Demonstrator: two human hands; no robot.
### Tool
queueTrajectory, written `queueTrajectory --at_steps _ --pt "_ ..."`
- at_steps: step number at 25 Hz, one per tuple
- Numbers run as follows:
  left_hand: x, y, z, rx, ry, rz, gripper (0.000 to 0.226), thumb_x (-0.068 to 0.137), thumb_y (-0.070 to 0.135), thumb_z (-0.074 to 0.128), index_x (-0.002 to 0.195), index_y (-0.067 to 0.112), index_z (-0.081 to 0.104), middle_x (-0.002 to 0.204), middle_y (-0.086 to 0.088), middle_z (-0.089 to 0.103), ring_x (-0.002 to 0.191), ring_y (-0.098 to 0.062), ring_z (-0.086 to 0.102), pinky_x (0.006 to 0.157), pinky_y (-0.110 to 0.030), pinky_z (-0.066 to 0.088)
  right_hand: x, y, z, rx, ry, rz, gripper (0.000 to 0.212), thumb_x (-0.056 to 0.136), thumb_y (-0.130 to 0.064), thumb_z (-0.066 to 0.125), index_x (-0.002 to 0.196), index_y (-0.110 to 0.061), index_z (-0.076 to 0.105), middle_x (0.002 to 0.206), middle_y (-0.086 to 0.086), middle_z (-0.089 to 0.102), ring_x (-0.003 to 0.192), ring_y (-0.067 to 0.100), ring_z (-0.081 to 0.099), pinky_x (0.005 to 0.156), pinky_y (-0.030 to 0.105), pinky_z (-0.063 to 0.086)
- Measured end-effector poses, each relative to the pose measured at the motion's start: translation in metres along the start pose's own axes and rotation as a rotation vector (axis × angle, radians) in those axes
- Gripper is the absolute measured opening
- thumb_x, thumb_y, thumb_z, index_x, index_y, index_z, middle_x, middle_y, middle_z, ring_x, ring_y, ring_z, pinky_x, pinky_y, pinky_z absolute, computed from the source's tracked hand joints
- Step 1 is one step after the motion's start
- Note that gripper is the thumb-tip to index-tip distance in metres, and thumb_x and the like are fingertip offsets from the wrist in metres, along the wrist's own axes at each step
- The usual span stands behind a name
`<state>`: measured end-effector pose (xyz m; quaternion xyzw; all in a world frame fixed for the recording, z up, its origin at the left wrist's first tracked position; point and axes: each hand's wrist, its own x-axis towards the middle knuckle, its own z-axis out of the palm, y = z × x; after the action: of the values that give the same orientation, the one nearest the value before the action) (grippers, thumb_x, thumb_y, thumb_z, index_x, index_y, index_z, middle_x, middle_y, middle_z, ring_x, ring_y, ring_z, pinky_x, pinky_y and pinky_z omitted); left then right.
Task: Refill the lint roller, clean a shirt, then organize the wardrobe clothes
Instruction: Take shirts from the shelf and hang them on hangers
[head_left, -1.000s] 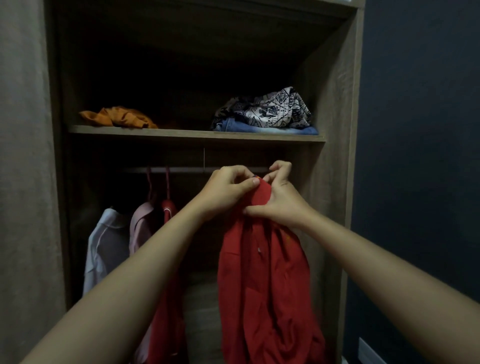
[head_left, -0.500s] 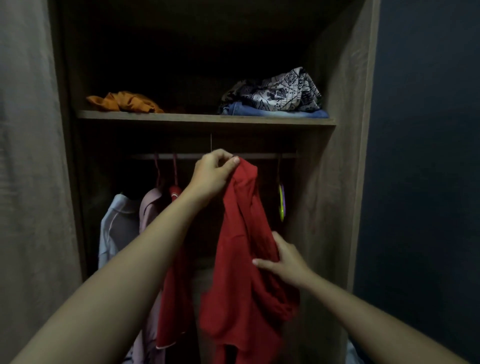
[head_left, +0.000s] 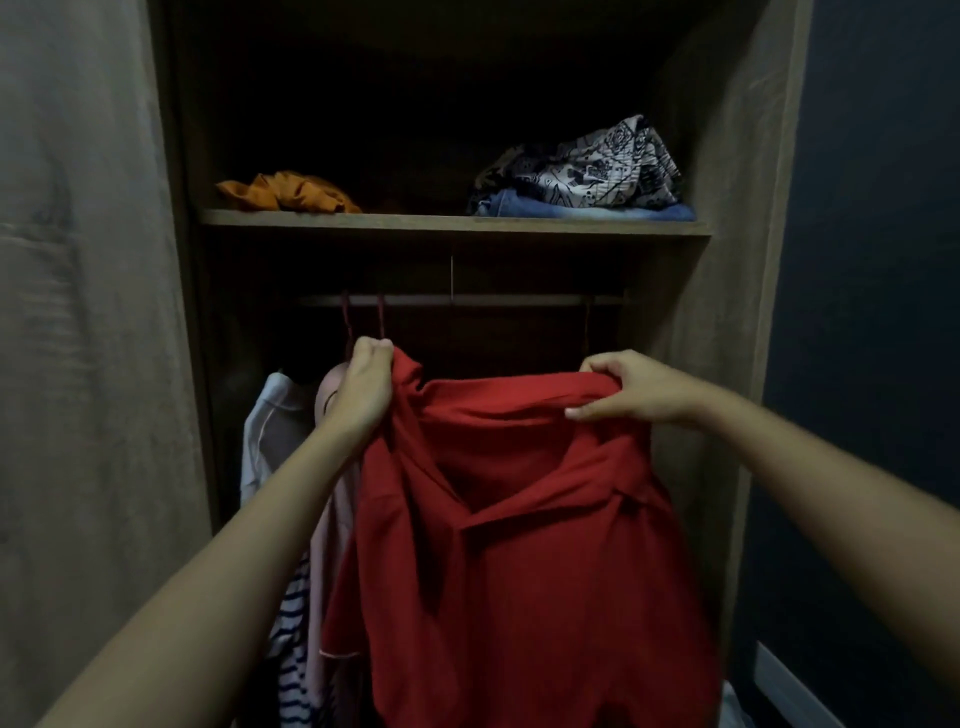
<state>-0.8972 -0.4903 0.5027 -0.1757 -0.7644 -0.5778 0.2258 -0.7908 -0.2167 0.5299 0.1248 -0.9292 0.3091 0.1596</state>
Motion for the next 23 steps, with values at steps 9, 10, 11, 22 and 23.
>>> queueTrajectory --at_steps 9,10,11,22,23 --pt "-0.043 -0.014 -0.014 0.418 -0.368 0.423 0.052 0.056 0.051 0.057 0.106 0.035 0.056 0.093 -0.005 0.07 0.079 -0.014 0.065 0.08 -0.032 0.048 -0.026 0.012 -0.022 0.088 -0.145 0.001 0.035 0.068 0.005 0.074 0.063 -0.028 0.067 0.084 0.0 0.064 0.076 0.006 0.058 0.072 0.022 0.045" --pt "-0.044 -0.015 -0.011 0.387 -0.357 0.405 0.046 0.056 0.049 0.055 0.097 0.032 0.066 0.086 -0.001 0.072 0.077 -0.01 0.064 0.078 -0.029 0.048 -0.028 0.017 -0.022 -0.063 -0.11 0.016 0.038 0.07 0.002 0.074 0.057 -0.033 0.067 0.082 -0.002 0.067 0.074 0.002 0.059 0.073 0.02 0.044" --pt "-0.042 -0.016 -0.008 0.398 -0.352 0.366 0.041 0.058 0.048 0.055 0.089 0.028 0.073 0.082 0.002 0.072 0.078 -0.007 0.063 0.078 -0.028 0.048 -0.03 0.02 -0.02 -0.252 -0.071 0.027 0.041 0.072 -0.001 0.073 0.056 -0.038 0.066 0.082 -0.004 0.069 0.074 -0.001 0.06 0.073 0.019 0.046" --pt "-0.02 -0.02 0.03 0.618 -0.212 0.338 0.028 0.083 0.006 0.059 0.108 0.013 0.071 0.108 -0.009 0.071 0.108 -0.027 0.062 0.093 -0.035 0.047 -0.041 0.047 -0.012 -0.467 -0.047 0.26 0.054 0.074 0.009 0.051 0.083 -0.041 0.07 0.119 -0.001 0.064 0.099 0.017 0.062 0.084 0.028 0.053" --pt "-0.019 -0.023 0.032 0.608 -0.237 0.344 0.029 0.081 0.003 0.06 0.106 0.013 0.072 0.106 -0.008 0.073 0.107 -0.025 0.064 0.093 -0.032 0.047 -0.043 0.052 -0.011 -0.369 -0.047 0.28 0.053 0.074 0.01 0.051 0.078 -0.04 0.069 0.114 0.0 0.066 0.09 0.017 0.064 0.077 0.025 0.055"
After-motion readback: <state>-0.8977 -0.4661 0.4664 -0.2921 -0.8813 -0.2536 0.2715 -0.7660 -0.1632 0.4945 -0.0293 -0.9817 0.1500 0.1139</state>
